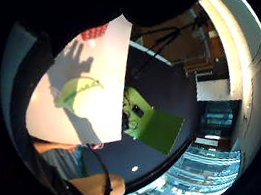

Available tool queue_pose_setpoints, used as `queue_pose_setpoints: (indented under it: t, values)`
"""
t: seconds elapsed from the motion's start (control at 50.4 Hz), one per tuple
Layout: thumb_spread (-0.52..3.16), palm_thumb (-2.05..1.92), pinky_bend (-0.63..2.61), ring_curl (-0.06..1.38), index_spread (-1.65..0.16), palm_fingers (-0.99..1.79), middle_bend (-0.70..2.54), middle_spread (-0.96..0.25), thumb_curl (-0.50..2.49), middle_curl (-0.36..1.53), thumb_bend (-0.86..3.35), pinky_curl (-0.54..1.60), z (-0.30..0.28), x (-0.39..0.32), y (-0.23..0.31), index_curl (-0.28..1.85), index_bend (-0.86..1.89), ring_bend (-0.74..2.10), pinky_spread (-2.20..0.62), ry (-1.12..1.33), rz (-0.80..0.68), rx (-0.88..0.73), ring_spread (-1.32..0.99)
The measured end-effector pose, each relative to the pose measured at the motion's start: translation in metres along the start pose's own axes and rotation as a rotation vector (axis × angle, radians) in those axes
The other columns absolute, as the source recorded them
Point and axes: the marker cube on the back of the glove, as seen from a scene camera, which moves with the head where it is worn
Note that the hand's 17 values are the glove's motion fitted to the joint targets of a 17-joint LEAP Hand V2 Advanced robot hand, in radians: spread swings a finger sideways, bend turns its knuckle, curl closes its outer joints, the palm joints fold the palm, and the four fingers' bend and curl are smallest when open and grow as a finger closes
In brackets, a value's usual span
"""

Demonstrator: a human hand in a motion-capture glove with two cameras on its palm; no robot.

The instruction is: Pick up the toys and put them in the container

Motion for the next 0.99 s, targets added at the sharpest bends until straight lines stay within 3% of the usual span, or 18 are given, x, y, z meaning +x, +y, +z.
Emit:
queue_pose_setpoints:
  t: [0.04, 0.198, 0.615, 0.992]
  values:
    - [1.13, -0.08, 0.83, 0.18, -0.31, -0.07, 0.19, -0.04, 0.14, 0.35, -0.06, 0.37, 0.009, 0.007, 0.001, 0.28, 0.13, 0.18, 0.06, -0.005, -0.074, 0.004, -0.13]
    - [1.09, -0.09, 0.87, 0.19, -0.3, -0.11, 0.19, -0.04, 0.15, 0.35, -0.07, 0.38, 0.041, 0.015, 0.01, 0.25, 0.09, 0.19, 0.07, -0.014, -0.083, -0.016, -0.13]
    - [0.96, -0.11, 1.04, 0.22, -0.31, -0.13, 0.16, -0.04, 0.17, 0.34, -0.08, 0.41, 0.144, 0.046, 0.024, 0.19, 0.11, 0.18, 0.08, -0.075, -0.001, -0.182, -0.04]
    - [0.88, -0.12, 1.27, 0.25, -0.29, -0.24, 0.09, 0.0, 0.18, 0.28, -0.09, 0.44, 0.222, 0.041, 0.049, 0.15, 0.05, 0.19, 0.07, -0.101, -0.015, -0.436, 0.0]
